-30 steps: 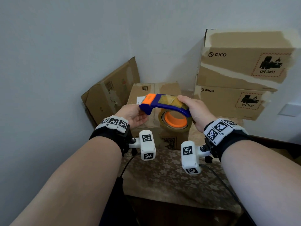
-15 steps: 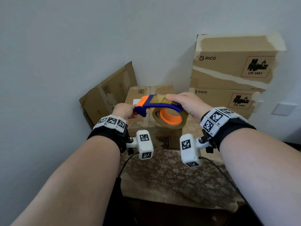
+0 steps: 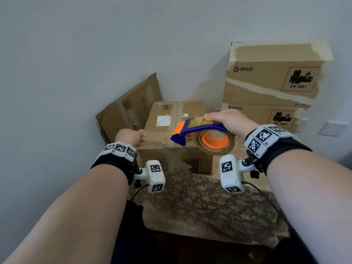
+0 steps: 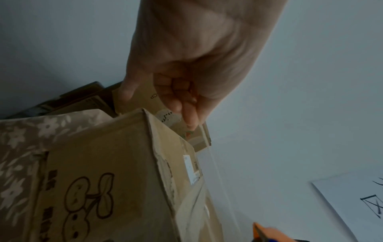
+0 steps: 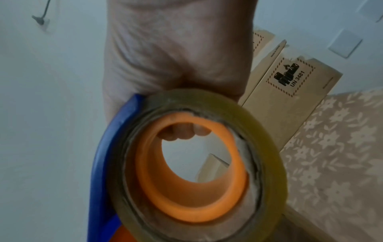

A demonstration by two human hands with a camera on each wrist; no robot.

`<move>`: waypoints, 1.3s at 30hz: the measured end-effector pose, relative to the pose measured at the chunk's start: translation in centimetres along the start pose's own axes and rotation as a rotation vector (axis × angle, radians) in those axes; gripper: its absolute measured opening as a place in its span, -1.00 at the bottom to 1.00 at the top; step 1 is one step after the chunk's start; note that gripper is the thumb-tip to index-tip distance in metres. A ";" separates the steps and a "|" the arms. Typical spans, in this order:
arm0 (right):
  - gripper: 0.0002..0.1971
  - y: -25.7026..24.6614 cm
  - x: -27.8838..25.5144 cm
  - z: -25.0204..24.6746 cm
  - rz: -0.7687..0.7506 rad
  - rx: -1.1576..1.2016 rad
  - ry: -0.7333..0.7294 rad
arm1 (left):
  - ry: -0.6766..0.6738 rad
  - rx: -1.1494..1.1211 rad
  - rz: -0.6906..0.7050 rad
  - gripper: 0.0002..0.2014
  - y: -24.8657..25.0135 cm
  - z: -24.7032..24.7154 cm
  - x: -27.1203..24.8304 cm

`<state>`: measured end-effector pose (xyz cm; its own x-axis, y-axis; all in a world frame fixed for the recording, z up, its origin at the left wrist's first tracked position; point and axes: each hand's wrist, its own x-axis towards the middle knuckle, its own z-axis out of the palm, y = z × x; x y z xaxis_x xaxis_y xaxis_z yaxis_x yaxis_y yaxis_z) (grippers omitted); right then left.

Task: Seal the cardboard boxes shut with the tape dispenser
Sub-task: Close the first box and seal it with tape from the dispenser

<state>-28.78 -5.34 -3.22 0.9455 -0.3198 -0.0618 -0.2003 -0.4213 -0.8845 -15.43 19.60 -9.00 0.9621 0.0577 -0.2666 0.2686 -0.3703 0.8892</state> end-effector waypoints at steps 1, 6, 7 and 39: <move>-0.56 0.1 0.1 0.0 0.001 -0.016 -0.003 | -0.008 -0.006 -0.015 -0.69 -0.2 0.0 -0.2; -0.65 0.5 0.5 0.0 0.007 -0.038 0.014 | -0.051 -0.130 -0.044 -0.72 -0.7 0.7 -0.7; -0.66 0.5 0.5 0.0 0.013 -0.037 0.022 | -0.065 -0.150 -0.047 -0.72 -0.8 1.0 -0.7; -0.69 -2.3 4.2 6.0 0.081 -0.021 0.059 | 0.067 -0.153 0.066 -0.71 -5.4 -1.7 5.0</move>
<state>-22.83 -0.66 -4.25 0.9093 -0.4028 -0.1045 -0.2813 -0.4098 -0.8677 -12.04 23.44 -14.50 0.9776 0.1015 -0.1846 0.2036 -0.2299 0.9517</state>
